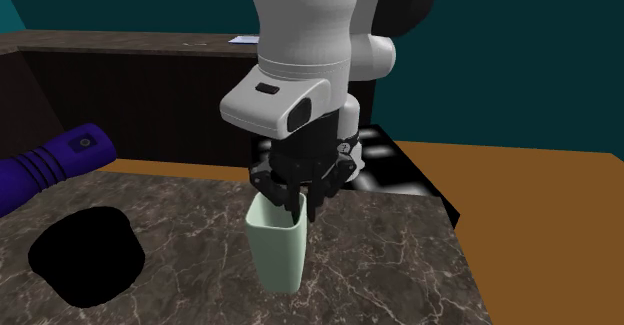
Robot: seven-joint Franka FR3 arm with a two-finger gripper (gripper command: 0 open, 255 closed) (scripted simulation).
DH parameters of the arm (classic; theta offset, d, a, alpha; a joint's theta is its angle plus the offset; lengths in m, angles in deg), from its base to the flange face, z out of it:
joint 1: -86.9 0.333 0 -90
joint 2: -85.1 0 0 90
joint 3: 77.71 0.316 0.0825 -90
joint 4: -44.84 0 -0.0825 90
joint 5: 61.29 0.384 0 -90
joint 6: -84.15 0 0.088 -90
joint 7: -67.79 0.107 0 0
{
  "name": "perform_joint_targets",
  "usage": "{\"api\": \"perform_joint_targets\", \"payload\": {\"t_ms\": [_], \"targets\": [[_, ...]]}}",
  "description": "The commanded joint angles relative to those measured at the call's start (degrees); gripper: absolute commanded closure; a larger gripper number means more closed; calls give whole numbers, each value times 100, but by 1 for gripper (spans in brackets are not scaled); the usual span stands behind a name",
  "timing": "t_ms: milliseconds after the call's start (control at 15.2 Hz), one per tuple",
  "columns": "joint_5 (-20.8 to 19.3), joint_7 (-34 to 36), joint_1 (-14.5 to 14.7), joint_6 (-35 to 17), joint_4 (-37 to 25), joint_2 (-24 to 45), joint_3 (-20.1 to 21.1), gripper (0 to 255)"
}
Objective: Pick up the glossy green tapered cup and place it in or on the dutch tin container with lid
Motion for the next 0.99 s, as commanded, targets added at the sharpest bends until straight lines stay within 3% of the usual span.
{"api": "perform_joint_targets", "payload": {"t_ms": [0, 924], "targets": [[1, 3, 0, 135, -71, -67, 15, 255], [38, -1, 10, 1325, -829, -501, 135, 255]]}}
